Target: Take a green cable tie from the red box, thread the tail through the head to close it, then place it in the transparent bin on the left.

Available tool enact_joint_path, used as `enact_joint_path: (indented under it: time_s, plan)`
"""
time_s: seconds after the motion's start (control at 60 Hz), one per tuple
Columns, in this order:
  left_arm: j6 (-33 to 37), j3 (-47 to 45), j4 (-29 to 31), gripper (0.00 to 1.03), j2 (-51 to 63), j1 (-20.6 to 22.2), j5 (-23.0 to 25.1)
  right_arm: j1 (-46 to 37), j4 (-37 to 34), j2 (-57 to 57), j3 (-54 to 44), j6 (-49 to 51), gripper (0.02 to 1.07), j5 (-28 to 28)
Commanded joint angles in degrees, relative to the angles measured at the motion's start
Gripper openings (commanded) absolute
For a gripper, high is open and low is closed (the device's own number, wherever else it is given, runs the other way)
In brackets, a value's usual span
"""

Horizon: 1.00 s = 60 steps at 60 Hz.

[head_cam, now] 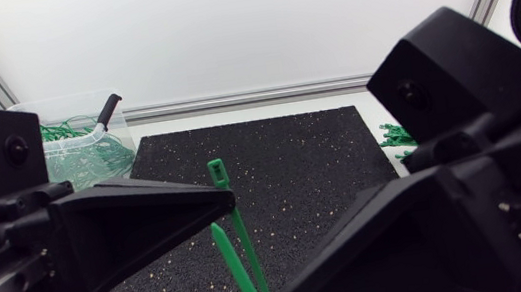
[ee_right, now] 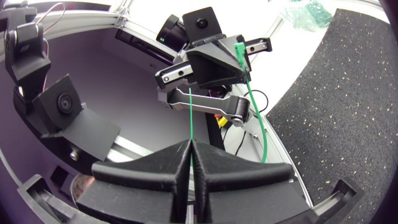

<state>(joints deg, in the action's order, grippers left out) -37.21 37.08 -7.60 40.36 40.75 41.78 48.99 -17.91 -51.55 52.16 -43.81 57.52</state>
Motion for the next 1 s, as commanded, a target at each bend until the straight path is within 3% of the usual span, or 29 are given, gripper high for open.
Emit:
enact_joint_path:
  time_s: [0.0, 0.483, 0.983]
  plan:
    - [-1.6, -1.7, -1.4, 0.04, -1.2, 0.6, -0.6, -0.3, -0.7, -1.9, 2.9, -5.1, 0.08, 0.8]
    - [-1.4, -3.3, -5.9, 0.04, 0.3, 0.8, -2.3, -2.6, -3.5, -6.5, 9.9, -17.0, 0.08, 4.9]
    - [0.5, -3.4, -6.8, 0.04, 0.7, 3.0, -6.7, -7.9, -8.4, -9.6, 12.6, -18.9, 0.08, 6.2]
